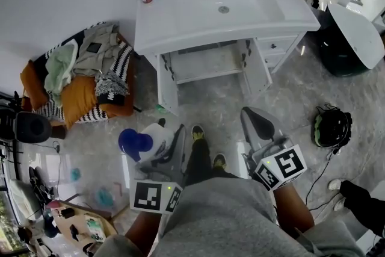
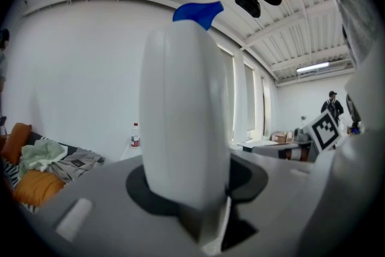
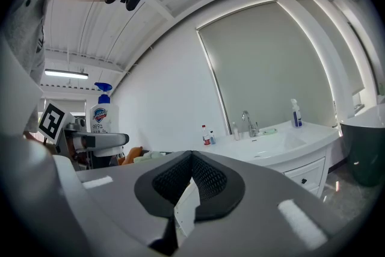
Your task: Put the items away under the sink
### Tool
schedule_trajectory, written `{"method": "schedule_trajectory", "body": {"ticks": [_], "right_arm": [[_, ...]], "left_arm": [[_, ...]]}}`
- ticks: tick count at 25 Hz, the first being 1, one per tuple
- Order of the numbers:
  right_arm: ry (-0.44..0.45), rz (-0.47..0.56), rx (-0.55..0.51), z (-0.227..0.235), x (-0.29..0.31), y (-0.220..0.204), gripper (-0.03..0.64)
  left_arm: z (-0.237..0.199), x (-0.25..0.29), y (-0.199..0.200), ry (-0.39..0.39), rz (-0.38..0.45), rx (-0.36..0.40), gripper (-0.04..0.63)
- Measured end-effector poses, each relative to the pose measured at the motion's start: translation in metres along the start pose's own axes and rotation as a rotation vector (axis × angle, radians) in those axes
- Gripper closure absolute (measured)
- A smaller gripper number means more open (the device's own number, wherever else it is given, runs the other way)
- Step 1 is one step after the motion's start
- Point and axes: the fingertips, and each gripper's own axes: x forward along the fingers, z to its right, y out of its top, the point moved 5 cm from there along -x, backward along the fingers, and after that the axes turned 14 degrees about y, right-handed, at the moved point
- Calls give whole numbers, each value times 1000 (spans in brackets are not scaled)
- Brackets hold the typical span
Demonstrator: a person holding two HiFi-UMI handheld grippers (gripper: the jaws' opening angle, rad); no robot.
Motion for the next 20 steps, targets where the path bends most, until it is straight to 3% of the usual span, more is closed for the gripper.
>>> {"method": "schedule_trajectory", "body": {"ticks": [10,20], "right_arm": [[-17,-25,0,10,30,-1,618],[-77,-47,-11,42,79,13,618]], "left_arm": [[-20,27,-4,-16,-12,-15,411],[-45,94,-5,-66,-28,-18,411]]}}
